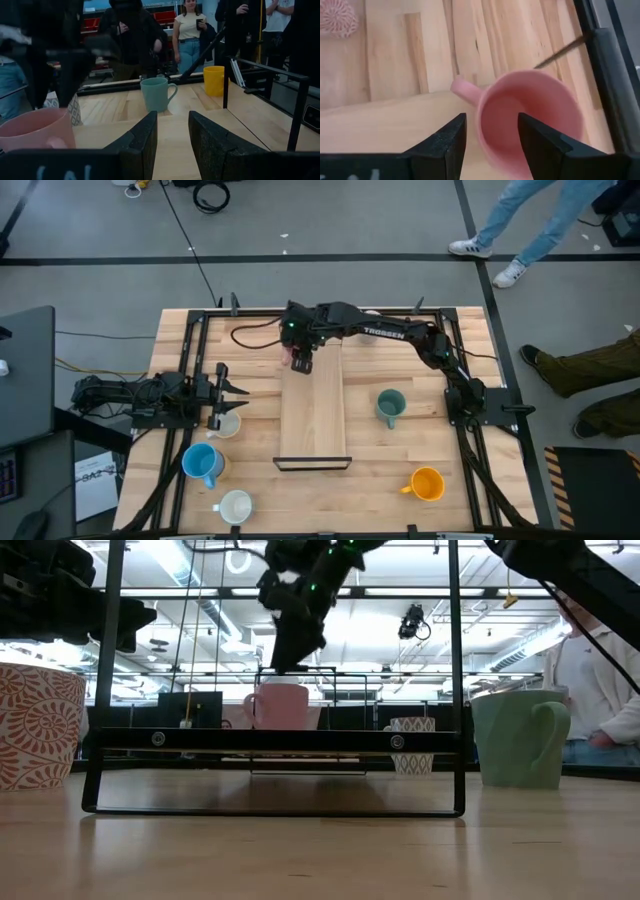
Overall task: Place coffee mugs
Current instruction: Put the gray patterned mug on the shelf
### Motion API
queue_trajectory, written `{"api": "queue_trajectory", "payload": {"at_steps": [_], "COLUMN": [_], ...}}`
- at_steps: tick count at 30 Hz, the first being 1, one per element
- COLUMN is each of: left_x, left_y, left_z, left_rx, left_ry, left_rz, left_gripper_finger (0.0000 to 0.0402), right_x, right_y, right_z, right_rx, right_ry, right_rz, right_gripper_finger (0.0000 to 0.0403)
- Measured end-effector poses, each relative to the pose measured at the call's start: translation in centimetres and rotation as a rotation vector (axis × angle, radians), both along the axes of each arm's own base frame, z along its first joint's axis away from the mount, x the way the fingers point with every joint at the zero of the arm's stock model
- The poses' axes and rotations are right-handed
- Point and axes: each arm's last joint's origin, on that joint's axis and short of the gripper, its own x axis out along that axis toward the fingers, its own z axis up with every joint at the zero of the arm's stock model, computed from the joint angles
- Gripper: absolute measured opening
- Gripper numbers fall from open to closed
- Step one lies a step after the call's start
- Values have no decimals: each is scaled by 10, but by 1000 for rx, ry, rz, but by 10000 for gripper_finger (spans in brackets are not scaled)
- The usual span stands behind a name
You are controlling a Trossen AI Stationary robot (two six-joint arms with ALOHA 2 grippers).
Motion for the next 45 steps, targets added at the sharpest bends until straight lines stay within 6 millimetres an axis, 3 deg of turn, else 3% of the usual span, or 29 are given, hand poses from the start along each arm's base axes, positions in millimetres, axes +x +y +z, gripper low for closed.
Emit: {"api": "queue_trajectory", "payload": {"at_steps": [9, 23, 38, 45], "left_x": [0, 0, 0, 0], "left_y": [0, 0, 0, 0], "left_z": [0, 0, 0, 0], "left_rx": [0, 0, 0, 0], "left_ry": [0, 0, 0, 0], "left_rz": [0, 0, 0, 0], "left_gripper_finger": [119, 118, 118, 119], "right_x": [-24, -77, -128, -155], "right_y": [6, 7, -21, -39], "right_z": [39, 72, 102, 104], "right_rx": [8, 27, 28, -20], "right_ry": [9, 173, 202, 200], "right_rz": [4, 11, -71, -49], "right_gripper_finger": [183, 181, 183, 183]}}
